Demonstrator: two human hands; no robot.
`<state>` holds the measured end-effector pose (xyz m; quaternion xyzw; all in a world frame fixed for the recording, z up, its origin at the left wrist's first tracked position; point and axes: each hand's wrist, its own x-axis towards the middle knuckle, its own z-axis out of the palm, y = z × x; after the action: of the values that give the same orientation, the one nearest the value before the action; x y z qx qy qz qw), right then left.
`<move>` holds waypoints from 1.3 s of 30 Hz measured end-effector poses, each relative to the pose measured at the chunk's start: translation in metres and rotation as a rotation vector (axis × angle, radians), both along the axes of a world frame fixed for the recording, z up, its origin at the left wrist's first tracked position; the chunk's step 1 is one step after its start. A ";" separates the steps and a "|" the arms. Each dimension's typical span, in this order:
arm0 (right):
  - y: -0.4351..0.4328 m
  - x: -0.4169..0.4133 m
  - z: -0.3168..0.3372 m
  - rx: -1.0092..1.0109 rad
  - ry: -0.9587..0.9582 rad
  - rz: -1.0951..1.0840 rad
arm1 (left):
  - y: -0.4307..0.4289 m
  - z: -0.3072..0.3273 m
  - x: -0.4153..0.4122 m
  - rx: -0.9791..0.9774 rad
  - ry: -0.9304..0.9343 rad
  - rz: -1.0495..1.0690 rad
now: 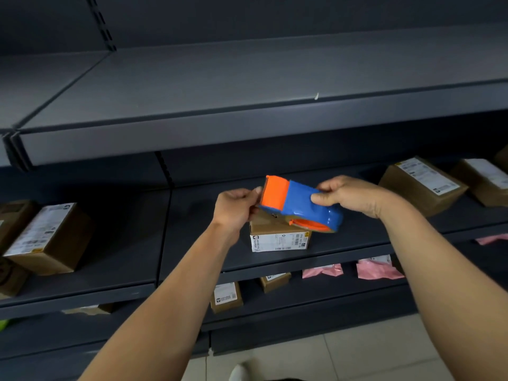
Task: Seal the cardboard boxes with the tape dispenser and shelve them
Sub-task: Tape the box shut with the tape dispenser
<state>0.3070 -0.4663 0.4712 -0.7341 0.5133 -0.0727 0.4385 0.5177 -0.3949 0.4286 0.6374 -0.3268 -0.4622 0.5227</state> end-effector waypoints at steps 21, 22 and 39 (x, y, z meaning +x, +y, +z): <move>-0.058 -0.050 0.004 -0.028 0.178 -0.080 | -0.024 -0.047 0.016 0.266 0.039 0.348; -0.059 -0.050 0.003 -0.026 0.188 -0.077 | -0.025 -0.048 0.014 0.272 0.038 0.350; -0.082 -0.074 -0.008 0.019 0.300 -0.150 | -0.027 -0.071 0.027 0.292 0.075 0.408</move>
<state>0.2331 -0.5484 0.4633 -0.6923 0.6269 0.0103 0.3572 0.5445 -0.4218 0.3580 0.7414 -0.1014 -0.4127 0.5192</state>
